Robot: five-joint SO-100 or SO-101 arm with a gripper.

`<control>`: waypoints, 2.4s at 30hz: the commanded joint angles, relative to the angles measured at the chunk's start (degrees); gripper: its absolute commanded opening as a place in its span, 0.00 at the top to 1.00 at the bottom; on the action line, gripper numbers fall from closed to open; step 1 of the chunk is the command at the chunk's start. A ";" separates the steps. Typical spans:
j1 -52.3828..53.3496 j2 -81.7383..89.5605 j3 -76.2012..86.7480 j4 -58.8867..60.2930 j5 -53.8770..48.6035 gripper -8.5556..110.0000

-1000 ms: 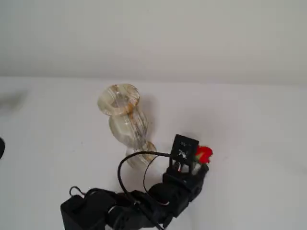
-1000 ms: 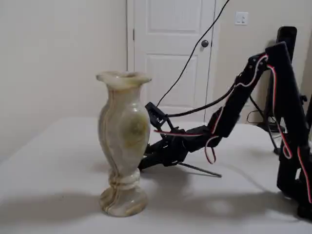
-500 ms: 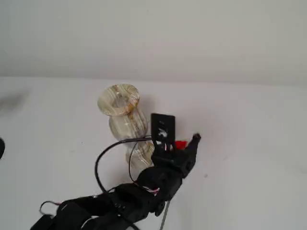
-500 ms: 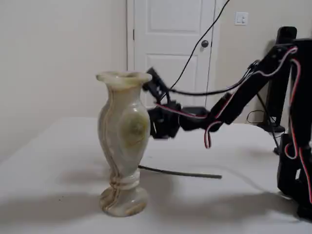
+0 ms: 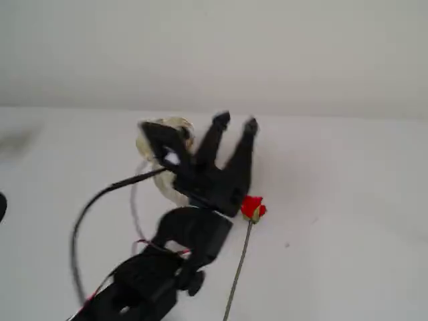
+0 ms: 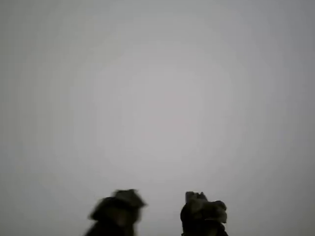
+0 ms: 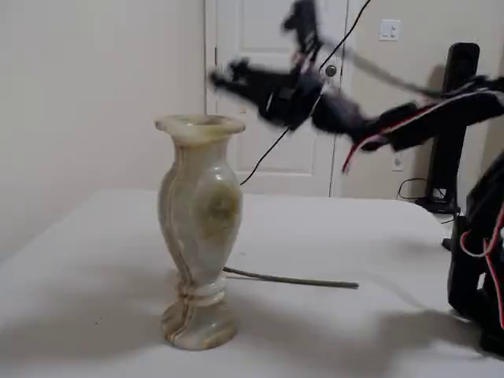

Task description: Pick up rose from vase and place it onto the table

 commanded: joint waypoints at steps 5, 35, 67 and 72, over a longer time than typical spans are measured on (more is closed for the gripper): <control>-4.13 42.80 -0.97 35.42 35.33 0.93; -6.06 61.08 33.66 109.86 80.60 0.93; -7.21 61.08 33.66 110.13 79.98 0.93; -7.21 61.08 33.66 110.13 79.98 0.93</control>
